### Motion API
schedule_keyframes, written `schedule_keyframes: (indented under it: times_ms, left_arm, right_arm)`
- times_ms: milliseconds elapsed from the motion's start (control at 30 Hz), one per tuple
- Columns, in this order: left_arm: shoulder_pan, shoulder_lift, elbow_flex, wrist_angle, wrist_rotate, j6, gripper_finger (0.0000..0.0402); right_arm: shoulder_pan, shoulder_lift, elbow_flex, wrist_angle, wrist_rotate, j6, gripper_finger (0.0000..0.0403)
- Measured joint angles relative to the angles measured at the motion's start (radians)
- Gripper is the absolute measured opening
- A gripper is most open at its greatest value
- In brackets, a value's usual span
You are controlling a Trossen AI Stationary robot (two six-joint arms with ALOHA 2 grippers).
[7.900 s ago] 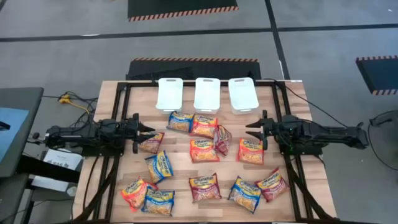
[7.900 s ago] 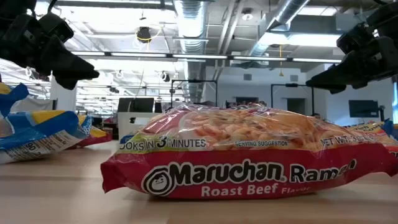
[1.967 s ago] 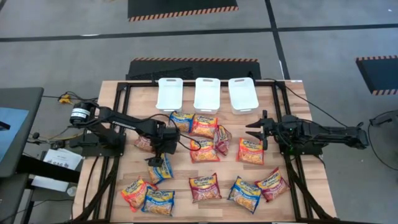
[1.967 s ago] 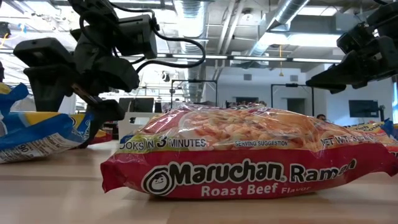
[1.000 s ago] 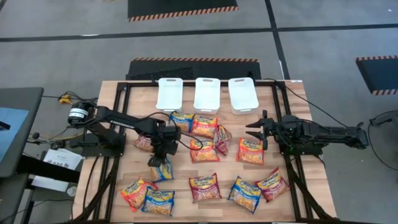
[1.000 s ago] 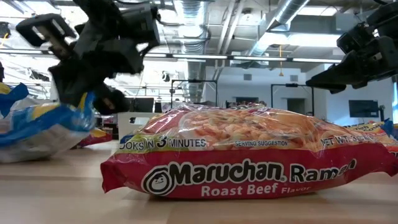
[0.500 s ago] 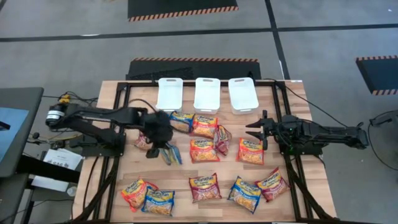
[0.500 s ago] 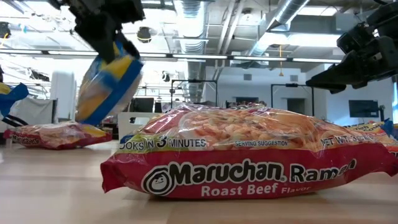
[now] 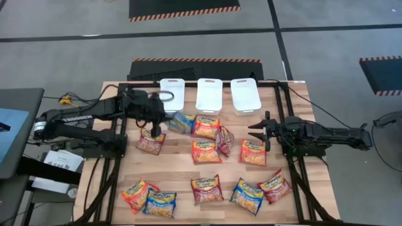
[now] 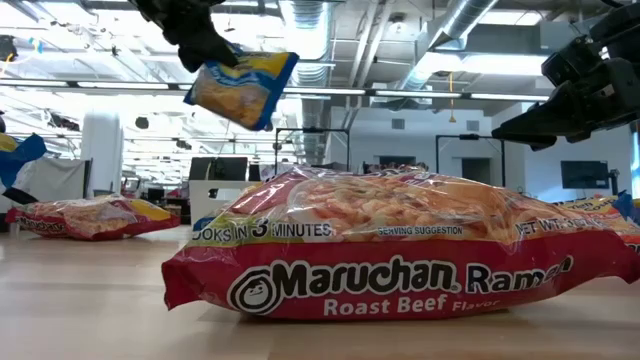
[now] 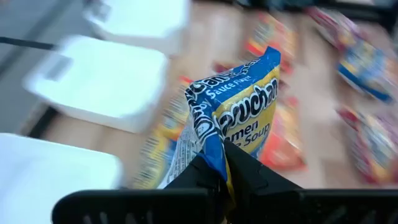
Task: Sort Maruchan noodles
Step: Put the blue noodle pack into the left white bin
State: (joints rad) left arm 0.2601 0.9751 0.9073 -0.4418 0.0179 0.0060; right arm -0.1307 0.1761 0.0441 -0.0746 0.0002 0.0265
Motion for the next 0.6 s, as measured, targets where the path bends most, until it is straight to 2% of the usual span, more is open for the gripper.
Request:
schedule_keyframes:
  times_ms: [100, 233, 433, 600]
  left_arm:
    - [0.078, -0.003, 0.000, 0.067, -0.038, 0.022, 0.0000]
    - [0.219, 0.023, 0.000, 0.152, -0.033, 0.056, 0.0000]
    - [0.438, 0.119, 0.000, 0.288, 0.076, 0.034, 0.0000]
    - [0.555, 0.224, 0.000, 0.405, 0.137, 0.005, 0.0000]
  right_arm:
    - [0.000, 0.000, 0.000, 0.000, 0.000, 0.000, 0.0159]
    - [0.000, 0.000, 0.000, 0.000, 0.000, 0.000, 0.0159]
    - [0.000, 0.000, 0.000, 0.000, 0.000, 0.000, 0.0159]
    - [0.000, 0.000, 0.000, 0.000, 0.000, 0.000, 0.0159]
